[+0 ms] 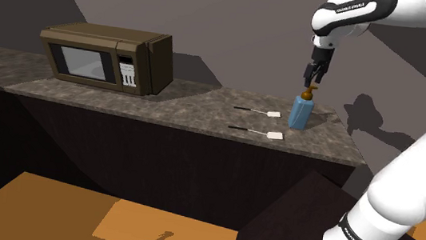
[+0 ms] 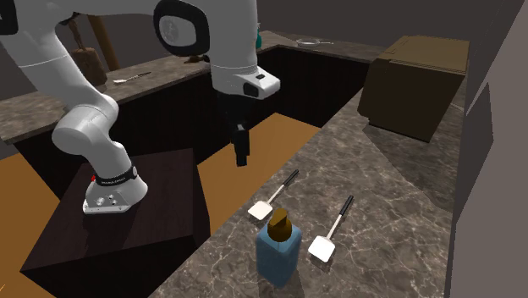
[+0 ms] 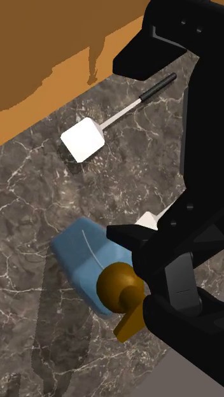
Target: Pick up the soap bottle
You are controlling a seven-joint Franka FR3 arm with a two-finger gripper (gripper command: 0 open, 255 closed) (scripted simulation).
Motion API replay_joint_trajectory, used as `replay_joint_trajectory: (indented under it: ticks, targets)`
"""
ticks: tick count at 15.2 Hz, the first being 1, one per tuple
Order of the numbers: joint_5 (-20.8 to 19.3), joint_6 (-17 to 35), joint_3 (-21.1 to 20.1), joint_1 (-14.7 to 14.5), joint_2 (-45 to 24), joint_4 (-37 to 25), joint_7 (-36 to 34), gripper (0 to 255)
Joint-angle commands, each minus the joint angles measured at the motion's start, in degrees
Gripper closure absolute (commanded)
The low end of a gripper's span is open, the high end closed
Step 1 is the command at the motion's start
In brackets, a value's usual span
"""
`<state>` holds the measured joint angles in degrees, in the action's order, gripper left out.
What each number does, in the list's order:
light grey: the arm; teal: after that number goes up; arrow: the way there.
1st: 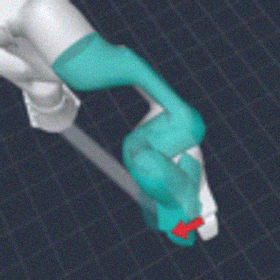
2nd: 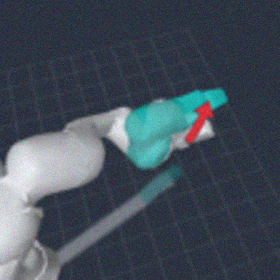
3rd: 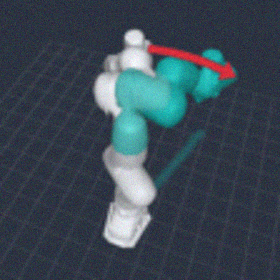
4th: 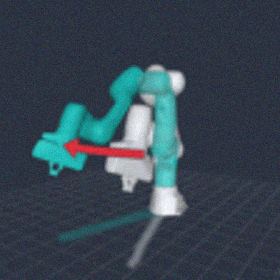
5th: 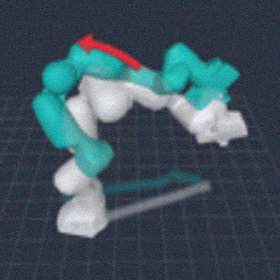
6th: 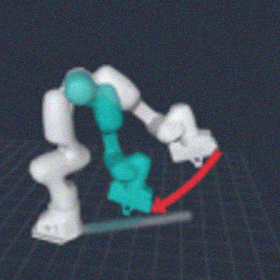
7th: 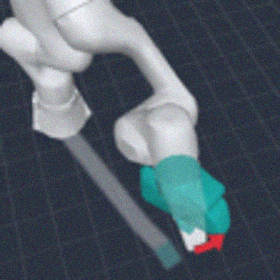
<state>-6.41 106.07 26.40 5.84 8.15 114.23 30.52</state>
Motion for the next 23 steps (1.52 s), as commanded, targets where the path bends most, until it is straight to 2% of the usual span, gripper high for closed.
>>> replay_joint_trajectory:
  ticks: [1,6,12,21,22,23]
  targets:
    - [2.29,0.0,1.81,0.57,-5.06,-4.31,3.82,0]
    - [9.22,-1.88,4.47,4.15,-18.05,-16.54,12.81,0]
    - [17.04,-7.48,4.19,11.9,-34.12,-35.04,20.7,0]
    - [17.38,-1.93,3.75,11.54,-34.66,-29.94,20.93,0]
    - [17.39,-1.99,3.74,11.56,-34.69,-30.03,20.92,255]
    - [17.37,-1.99,3.74,11.52,-34.64,-29.99,20.88,255]
